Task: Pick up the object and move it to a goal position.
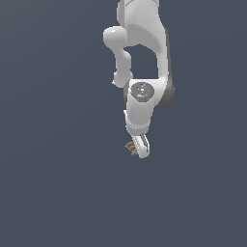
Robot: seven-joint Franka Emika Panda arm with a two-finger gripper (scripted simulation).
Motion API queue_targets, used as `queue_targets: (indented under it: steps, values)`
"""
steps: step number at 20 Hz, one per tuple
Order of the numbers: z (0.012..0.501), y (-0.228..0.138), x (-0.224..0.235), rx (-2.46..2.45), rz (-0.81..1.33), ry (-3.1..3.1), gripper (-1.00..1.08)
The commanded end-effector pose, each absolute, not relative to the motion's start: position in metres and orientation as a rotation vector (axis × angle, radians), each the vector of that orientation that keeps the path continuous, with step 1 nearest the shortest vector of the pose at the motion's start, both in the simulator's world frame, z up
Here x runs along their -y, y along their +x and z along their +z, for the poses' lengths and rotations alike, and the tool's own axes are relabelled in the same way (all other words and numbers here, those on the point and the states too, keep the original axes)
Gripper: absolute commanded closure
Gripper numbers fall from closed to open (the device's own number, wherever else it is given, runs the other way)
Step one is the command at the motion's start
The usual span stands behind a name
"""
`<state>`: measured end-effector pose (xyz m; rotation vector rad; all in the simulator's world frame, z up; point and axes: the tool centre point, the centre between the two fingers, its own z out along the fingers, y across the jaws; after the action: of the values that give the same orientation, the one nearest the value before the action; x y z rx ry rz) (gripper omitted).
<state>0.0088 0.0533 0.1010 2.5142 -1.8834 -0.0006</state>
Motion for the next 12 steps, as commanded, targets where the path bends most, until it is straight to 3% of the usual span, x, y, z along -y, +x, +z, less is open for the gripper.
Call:
queue_targets:
  steps: [1,12]
  values:
    - [0.101,0.009,-0.053,1.884,0.000,2.514,-0.92]
    - [0.058,0.008,-0.053,1.889,0.000,2.510,-0.92]
